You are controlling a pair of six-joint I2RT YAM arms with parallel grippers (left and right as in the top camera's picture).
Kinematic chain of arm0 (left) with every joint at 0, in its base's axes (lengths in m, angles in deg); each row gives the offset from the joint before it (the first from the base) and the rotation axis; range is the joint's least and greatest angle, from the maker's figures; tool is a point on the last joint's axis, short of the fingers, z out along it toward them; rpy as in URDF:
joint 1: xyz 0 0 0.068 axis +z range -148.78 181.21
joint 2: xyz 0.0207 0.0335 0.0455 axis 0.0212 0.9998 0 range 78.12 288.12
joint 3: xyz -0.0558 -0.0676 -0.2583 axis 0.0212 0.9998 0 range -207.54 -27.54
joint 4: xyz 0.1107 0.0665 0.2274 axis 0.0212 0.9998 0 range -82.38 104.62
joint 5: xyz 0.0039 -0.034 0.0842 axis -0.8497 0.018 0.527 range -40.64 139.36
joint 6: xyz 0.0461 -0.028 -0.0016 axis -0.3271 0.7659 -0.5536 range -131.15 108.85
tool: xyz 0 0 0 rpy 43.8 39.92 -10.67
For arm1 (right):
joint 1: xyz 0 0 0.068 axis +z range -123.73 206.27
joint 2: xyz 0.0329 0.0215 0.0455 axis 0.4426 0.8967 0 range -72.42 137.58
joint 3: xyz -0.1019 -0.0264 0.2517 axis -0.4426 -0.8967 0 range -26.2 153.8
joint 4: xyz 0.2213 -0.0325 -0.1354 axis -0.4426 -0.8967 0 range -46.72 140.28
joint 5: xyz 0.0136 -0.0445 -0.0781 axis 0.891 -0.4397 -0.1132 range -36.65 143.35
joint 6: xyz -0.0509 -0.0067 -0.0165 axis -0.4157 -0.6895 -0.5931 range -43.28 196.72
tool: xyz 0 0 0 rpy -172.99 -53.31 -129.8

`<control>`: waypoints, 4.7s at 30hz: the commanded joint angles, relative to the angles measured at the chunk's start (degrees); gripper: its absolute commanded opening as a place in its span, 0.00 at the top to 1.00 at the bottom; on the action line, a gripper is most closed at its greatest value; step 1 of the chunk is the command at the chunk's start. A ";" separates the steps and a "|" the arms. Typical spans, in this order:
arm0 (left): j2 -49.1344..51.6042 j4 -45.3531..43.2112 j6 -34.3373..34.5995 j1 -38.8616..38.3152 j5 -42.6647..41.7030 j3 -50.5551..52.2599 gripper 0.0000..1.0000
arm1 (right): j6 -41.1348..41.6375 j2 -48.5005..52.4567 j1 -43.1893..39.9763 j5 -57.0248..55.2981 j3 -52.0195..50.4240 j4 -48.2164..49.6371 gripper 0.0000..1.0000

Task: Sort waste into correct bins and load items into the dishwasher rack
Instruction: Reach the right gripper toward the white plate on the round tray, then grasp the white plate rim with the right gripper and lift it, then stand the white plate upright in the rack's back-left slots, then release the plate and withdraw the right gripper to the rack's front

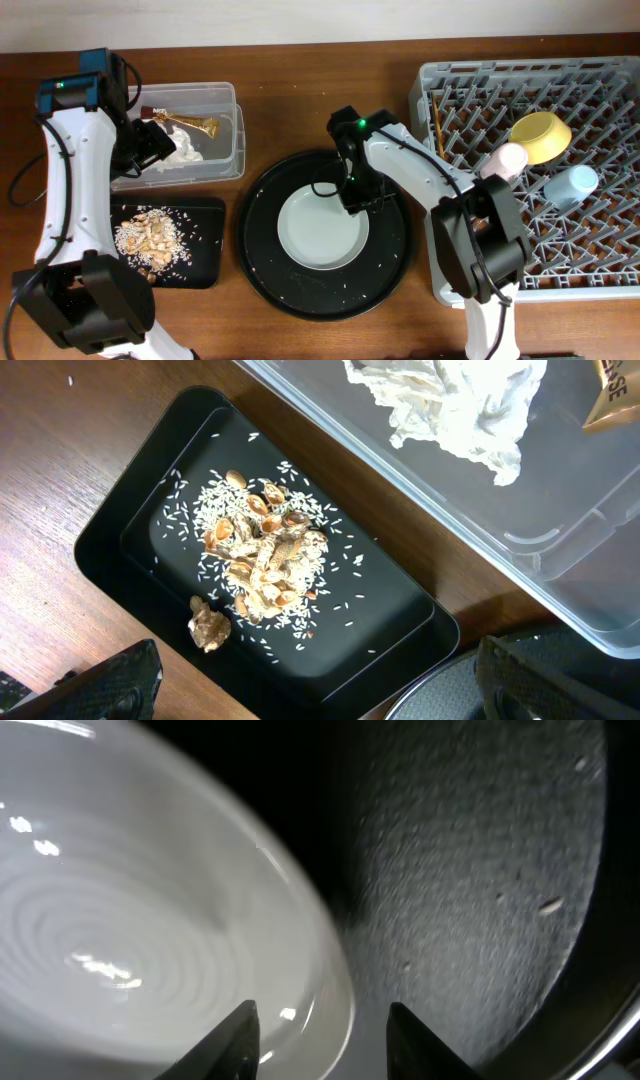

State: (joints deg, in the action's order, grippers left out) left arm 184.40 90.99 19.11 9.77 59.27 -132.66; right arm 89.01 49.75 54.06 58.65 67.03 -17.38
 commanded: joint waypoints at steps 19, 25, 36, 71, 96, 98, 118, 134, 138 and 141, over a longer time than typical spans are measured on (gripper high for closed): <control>-0.87 0.04 0.11 0.13 0.44 -0.31 0.01 | 3.17 -3.15 -7.19 -7.21 23.08 -16.11 0.96; -0.87 0.07 0.13 0.13 0.44 -0.31 0.00 | 2.60 -4.09 -23.06 -15.43 51.74 -29.64 0.96; -0.87 0.04 0.11 0.13 0.44 -0.31 0.01 | 6.78 -2.54 -30.40 -32.11 51.34 -24.83 0.96; -0.87 0.04 0.11 0.13 0.44 -0.31 0.01 | 7.72 2.80 -23.34 -30.56 52.41 -25.57 0.90; -0.87 0.07 0.11 0.13 0.44 -0.31 0.01 | 0.61 5.73 -48.41 16.44 35.80 -12.31 0.96; -0.87 0.02 0.13 0.13 0.44 -0.31 0.01 | 0.59 5.73 -48.04 16.85 33.35 -9.33 0.96; -0.87 0.04 0.11 0.13 0.44 -0.31 0.01 | -11.47 -6.19 -47.12 47.91 33.86 -11.65 0.96; -0.87 0.04 0.13 0.04 0.44 -0.31 0.01 | -16.35 -50.42 -33.05 19.52 7.45 -29.68 0.02; -0.87 0.07 0.11 0.07 0.44 -0.31 0.01 | -16.37 -49.68 -33.05 19.47 7.45 -29.66 0.02; -0.87 0.04 0.13 0.09 0.44 -0.31 0.01 | -16.37 -48.30 -33.05 19.47 7.45 -29.66 0.02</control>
State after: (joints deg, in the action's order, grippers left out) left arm 184.40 90.99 19.11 9.75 59.27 -132.66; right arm 73.04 0.24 20.49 78.65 74.81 -46.71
